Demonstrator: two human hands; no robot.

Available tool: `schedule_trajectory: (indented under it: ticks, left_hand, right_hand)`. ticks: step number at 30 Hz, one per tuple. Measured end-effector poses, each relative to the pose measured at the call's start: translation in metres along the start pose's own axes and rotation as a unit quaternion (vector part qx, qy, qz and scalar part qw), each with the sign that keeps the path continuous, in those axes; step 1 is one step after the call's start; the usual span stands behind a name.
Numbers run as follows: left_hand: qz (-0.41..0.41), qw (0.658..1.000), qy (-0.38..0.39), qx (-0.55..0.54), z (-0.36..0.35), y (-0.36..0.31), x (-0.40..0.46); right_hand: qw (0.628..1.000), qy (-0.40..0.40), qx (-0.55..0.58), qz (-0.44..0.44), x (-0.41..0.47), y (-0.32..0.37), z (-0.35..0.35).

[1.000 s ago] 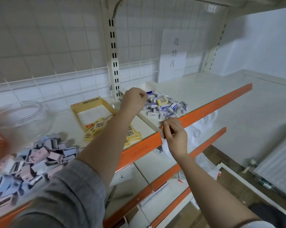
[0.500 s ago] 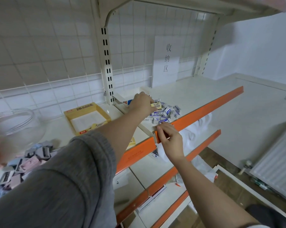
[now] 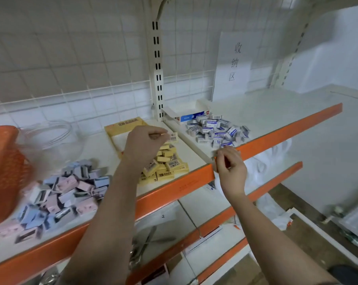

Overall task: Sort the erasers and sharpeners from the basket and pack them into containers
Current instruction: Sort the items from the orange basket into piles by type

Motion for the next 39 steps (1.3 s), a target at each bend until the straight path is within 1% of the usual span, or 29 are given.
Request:
schedule_trajectory:
  ticks: [4, 6, 11, 16, 18, 20, 22, 23, 26, 28, 30, 33, 34, 37, 39]
  left_hand:
    - [0.024, 0.999, -0.021, 0.027, 0.016, 0.019, -0.023]
    - [0.032, 0.999, -0.024, 0.038, 0.012, 0.024, -0.027]
    - [0.029, 0.992, -0.071, 0.104, 0.002, 0.027, -0.027]
    - [0.026, 0.992, -0.08, 0.089, 0.003, 0.023, -0.03]
    - [0.023, 0.993, -0.077, 0.084, 0.012, 0.021, -0.031]
    - [0.023, 0.994, -0.063, 0.089, 0.03, 0.019, -0.032]
    - [0.013, 0.992, -0.05, 0.112, 0.058, 0.016, -0.036]
    - [0.004, 0.991, -0.047, 0.127, 0.075, 0.015, -0.04]
    - [0.005, 0.986, -0.056, 0.155, 0.134, 0.018, -0.063]
    - [0.018, 0.98, -0.093, 0.174, 0.175, 0.029, -0.083]
    - [0.038, 0.97, -0.138, 0.198, 0.216, 0.045, -0.104]
    - [0.078, 0.958, -0.176, 0.211, 0.269, 0.074, -0.131]
    - [0.089, 0.954, -0.178, 0.222, 0.286, 0.084, -0.138]
    - [0.116, 0.94, -0.179, 0.266, 0.334, 0.119, -0.152]
    - [0.134, 0.925, -0.177, 0.309, 0.359, 0.14, -0.156]
  right_hand:
    - [0.999, -0.043, -0.003, -0.032, -0.003, 0.0, -0.01]
    - [0.998, -0.059, -0.009, -0.032, -0.005, 0.0, -0.014]
    - [0.997, -0.061, -0.021, -0.029, -0.005, 0.0, -0.015]
    - [0.998, -0.052, -0.028, -0.024, -0.004, 0.004, -0.013]
    - [0.997, -0.054, -0.031, -0.05, -0.004, 0.008, -0.013]
    - [0.993, -0.077, -0.035, -0.088, -0.002, 0.02, -0.015]
    - [0.991, -0.107, -0.039, -0.07, 0.0, 0.038, -0.023]
    - [0.993, -0.103, -0.033, -0.052, 0.001, 0.052, -0.031]
    - [0.998, -0.033, 0.03, -0.038, 0.005, 0.102, -0.063]
    - [0.998, 0.021, 0.063, -0.022, 0.007, 0.136, -0.091]
    - [0.991, 0.109, 0.079, -0.004, 0.008, 0.173, -0.122]
    - [0.962, 0.263, 0.074, 0.027, 0.008, 0.229, -0.175]
    - [0.95, 0.3, 0.072, 0.045, 0.006, 0.248, -0.195]
    - [0.924, 0.364, 0.078, 0.091, -0.003, 0.3, -0.257]
    - [0.904, 0.407, 0.054, 0.117, -0.01, 0.328, -0.301]
Point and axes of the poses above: each hand's wrist, its own x-axis towards the middle knuckle, its own z-axis out of the back of the hand, y = z × x, the point moved 1 cm from there along x, towards the middle knuckle, and after that the axes turned 3 degrees about y, right-handed, at the moved point
